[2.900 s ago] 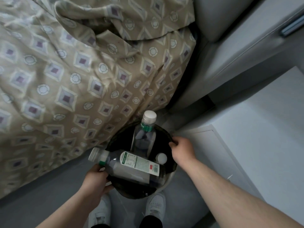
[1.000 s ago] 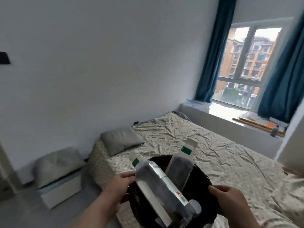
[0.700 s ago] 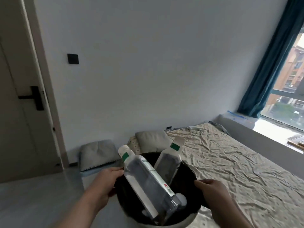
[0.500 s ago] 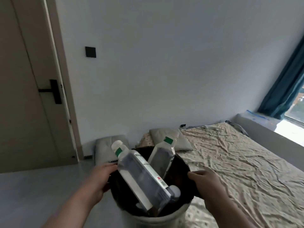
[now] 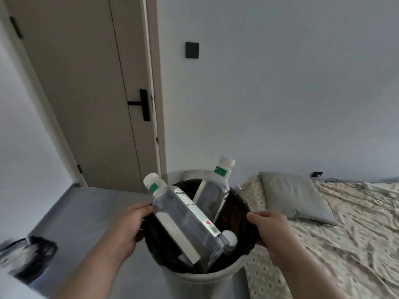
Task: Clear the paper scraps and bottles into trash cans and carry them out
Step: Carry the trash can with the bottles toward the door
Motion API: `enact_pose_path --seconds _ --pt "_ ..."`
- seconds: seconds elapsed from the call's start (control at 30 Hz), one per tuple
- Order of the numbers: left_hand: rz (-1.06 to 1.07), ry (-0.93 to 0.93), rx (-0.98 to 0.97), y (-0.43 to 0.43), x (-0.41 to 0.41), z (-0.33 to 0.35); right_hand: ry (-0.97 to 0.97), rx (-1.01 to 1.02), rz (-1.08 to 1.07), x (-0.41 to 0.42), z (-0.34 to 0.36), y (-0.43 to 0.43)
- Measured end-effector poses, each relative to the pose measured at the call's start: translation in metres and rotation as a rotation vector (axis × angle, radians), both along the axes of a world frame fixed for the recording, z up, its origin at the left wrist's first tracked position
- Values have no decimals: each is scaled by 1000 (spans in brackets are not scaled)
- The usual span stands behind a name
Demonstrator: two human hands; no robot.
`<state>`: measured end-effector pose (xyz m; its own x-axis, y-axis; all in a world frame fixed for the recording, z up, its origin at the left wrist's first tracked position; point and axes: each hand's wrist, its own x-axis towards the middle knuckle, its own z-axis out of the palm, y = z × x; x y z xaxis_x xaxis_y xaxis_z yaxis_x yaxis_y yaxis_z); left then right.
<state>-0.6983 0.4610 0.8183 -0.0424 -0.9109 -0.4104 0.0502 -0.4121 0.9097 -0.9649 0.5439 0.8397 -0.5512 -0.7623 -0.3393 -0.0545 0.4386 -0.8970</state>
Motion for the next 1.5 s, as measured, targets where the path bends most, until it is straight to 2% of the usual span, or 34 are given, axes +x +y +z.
enact_pose_path --seconds 0.3,0.67,0.93,1.2,1.5 --pt "387 -4 -9 -41 9 3 -8 -24 406 -10 -8 -150" --pt "790 78 0 -90 68 -11 -26 2 762 76 -16 -298" --pt "864 91 -9 -204 146 -31 -50 33 816 147 -21 -414" --pt "835 143 -29 -305 179 -33 58 -2 783 189 -11 -520" --pt "1100 131 -32 -355 235 -45 -26 71 1065 292 -36 -634"
